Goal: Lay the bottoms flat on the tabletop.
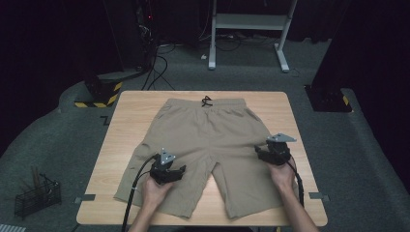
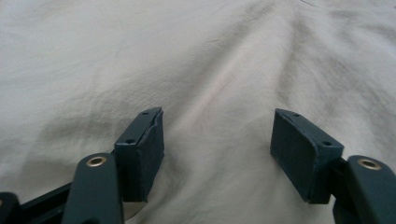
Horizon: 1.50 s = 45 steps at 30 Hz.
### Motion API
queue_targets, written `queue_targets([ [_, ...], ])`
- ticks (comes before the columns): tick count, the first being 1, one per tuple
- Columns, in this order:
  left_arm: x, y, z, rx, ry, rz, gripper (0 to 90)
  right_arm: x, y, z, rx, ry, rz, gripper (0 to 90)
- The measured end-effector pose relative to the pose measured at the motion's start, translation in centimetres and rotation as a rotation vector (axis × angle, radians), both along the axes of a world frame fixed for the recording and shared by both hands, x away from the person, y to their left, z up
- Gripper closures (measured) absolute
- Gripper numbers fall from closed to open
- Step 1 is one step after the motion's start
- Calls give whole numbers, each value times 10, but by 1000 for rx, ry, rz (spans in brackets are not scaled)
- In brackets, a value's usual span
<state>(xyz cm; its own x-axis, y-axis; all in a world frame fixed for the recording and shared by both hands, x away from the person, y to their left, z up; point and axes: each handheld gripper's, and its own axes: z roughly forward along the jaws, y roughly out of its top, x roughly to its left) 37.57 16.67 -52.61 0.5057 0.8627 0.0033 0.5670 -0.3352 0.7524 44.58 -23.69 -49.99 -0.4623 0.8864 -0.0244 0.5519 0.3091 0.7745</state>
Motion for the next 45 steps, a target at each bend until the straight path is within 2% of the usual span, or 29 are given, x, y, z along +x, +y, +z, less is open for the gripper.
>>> queue_targets([
  [1, 0, -1, 0, -1, 2, 3, 331, -9, 8, 2, 13, -4, 44, 418],
  [4, -4, -4, 1, 0, 16, 5, 315, -37, 32, -1, 21, 27, 169, 422],
  [7, -12, -7, 3, 3, 17, -11, 302, -56, 46, -8, 17, 39, 219, 422],
  [9, -19, -10, 4, 5, 8, -24, 298, -66, 56, -14, -30, 37, 243, 421],
  [11, -25, -12, 2, 5, 9, -36, 293, -70, 62, -20, -49, 53, 265, 417],
  [12, -28, -13, 1, 8, 10, -46, 291, -72, 63, -23, -37, 54, 272, 421],
  [14, -31, -14, 1, 7, 21, -57, 284, -74, 65, -23, -52, 39, 279, 415],
  [15, -32, -15, 2, 26, 23, -70, 278, -74, 66, -23, -58, 32, 288, 413],
  [19, -36, -15, 4, 24, 45, -95, 271, -71, 63, -23, -30, 66, 309, 383],
  [21, -35, -14, 5, 7, 43, -91, 273, -72, 64, -23, -40, 59, 310, 381],
  [23, -32, -14, 5, -16, 37, -82, 278, -76, 67, -23, -58, 34, 310, 396],
  [26, -27, -14, 8, -15, 17, -64, 280, -80, 74, -22, -73, 7, 332, 402],
  [30, -21, -20, 8, -11, 16, -63, 281, -76, 81, -23, -62, 30, 335, 396],
  [32, -20, -24, 3, -4, 30, -67, 282, -73, 83, -23, -49, 49, 342, 389],
  [33, -20, -26, 1, -2, 19, -65, 277, -72, 82, -23, -40, 59, 343, 379],
  [34, -21, -27, 0, 4, 6, -62, 268, -71, 82, -23, -38, 62, 342, 376],
  [45, -23, -27, 0, 3, 5, -40, 262, -72, 83, -24, -39, 62, 329, 361],
])
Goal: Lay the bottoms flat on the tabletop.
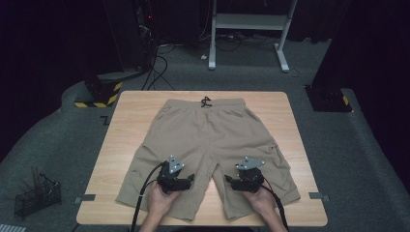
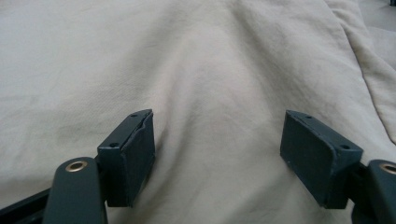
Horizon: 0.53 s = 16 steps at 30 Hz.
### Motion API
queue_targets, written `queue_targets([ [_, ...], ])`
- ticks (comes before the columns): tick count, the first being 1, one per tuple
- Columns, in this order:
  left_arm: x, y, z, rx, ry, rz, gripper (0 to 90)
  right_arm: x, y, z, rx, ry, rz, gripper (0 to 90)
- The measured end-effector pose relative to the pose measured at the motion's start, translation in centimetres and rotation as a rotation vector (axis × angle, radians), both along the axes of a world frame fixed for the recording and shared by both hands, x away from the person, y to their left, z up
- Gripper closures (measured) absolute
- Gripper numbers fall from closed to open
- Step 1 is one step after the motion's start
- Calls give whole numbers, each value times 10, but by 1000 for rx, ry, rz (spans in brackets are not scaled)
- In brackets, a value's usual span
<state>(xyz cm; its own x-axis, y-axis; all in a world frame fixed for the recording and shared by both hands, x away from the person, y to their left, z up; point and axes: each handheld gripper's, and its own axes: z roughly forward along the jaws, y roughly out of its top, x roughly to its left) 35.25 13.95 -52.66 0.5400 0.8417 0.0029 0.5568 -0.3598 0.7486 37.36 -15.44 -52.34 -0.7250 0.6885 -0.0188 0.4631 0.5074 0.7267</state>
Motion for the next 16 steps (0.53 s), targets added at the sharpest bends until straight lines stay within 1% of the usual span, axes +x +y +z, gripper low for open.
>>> queue_targets([
  [4, 0, 1, 0, 5, -1, 11, 256, 0, 0, 0, -1, 1, -1, 359],
  [7, -1, 1, 0, -2, 3, 19, 257, 0, 0, 0, 0, 2, -2, 359],
  [16, 0, 1, 0, -3, 1, 21, 257, 0, 0, 0, 1, 1, 2, 360],
])
